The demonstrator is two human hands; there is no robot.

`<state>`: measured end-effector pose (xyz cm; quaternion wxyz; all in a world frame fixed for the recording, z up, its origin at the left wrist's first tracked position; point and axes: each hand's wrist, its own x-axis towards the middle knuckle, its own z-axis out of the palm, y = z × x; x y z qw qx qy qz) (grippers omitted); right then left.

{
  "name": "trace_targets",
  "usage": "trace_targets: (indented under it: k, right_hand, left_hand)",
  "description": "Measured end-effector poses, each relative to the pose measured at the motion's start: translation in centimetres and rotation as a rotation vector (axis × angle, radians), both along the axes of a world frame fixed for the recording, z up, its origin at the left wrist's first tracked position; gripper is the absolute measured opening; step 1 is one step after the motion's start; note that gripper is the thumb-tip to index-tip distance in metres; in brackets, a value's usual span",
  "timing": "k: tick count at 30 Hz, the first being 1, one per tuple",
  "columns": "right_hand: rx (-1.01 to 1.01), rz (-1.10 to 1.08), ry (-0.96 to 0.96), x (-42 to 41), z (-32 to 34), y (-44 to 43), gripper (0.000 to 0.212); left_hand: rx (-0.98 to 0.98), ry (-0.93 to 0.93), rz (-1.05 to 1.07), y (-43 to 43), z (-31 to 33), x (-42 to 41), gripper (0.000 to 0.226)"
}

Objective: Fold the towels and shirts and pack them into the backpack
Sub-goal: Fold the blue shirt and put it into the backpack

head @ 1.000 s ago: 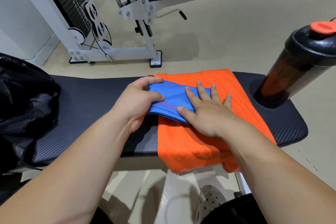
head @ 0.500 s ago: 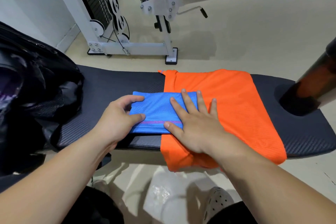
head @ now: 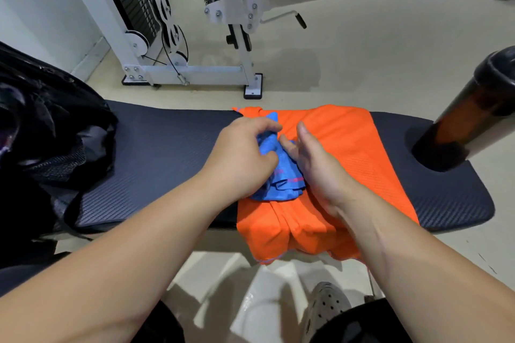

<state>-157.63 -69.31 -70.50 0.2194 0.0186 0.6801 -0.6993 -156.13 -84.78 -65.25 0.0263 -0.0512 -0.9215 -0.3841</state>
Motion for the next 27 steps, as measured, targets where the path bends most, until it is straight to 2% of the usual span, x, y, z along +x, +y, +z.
trace_targets:
  k: [1, 2, 6, 7, 9, 11, 14, 15, 18, 20, 21, 22, 24, 27]
  right_hand:
    - [-0.017, 0.038, 0.014, 0.2, 0.5, 0.2, 0.059]
    - [-0.059, 0.064, 0.007, 0.3, 0.8, 0.3, 0.055]
    - [-0.147, 0.049, 0.035, 0.2, 1.0, 0.8, 0.065]
    - [-0.149, 0.04, 0.023, 0.0, 1.0, 0.8, 0.07]
    - [-0.099, 0.046, 0.07, -0.3, 0.8, 1.0, 0.066]
    - [0.086, 0.105, 0.199, -0.4, 0.9, 1.4, 0.046]
    - [0.613, 0.183, 0.552, -1.2, -0.3, 2.5, 0.048]
    - [0.703, 0.186, 0.603, -1.4, -0.6, 2.8, 0.045]
    - [0.768, 0.181, 0.637, -1.2, -0.6, 3.1, 0.045]
    - [0.797, 0.191, 0.647, -1.2, -0.4, 3.1, 0.047]
    - [0.808, 0.193, 0.663, -1.3, -0.5, 3.1, 0.048]
    - [0.817, 0.198, 0.676, -1.3, -0.5, 3.1, 0.05]
    - [0.866, 0.202, 0.676, -1.4, -0.5, 3.3, 0.056]
    - [1.005, 0.198, 0.651, -1.6, -0.5, 3.8, 0.054]
  left_hand:
    - [-0.062, -0.004, -0.025, 0.8, -0.3, -0.1, 0.047]
    - [-0.109, -0.009, -0.045, 1.6, -0.5, -0.2, 0.047]
    - [-0.185, -0.026, -0.098, 3.5, -1.2, -0.3, 0.042]
    - [-0.186, -0.033, -0.099, 3.6, -1.1, -0.2, 0.042]
    - [-0.124, -0.097, -0.089, 3.6, -0.6, 0.1, 0.039]
    - [-0.025, -0.162, -0.086, 3.0, -0.5, 0.3, 0.033]
    - [0.025, -0.179, -0.102, 2.2, -1.4, 0.5, 0.039]
    - [0.023, -0.163, -0.088, 2.1, -1.7, 0.6, 0.041]
    - [-0.07, 0.098, 0.0, 1.5, -2.4, 0.7, 0.033]
    - [-0.239, 0.281, 0.007, 0.9, -2.8, 0.5, 0.033]
    - [-0.353, 0.32, -0.019, 0.6, -3.0, 0.3, 0.041]
    - [-0.46, 0.298, -0.07, 0.5, -3.2, 0.1, 0.05]
    - [-0.624, 0.136, -0.168, 0.7, -3.9, -0.1, 0.063]
    - [-0.685, -0.015, -0.198, 0.8, -5.9, 0.0, 0.078]
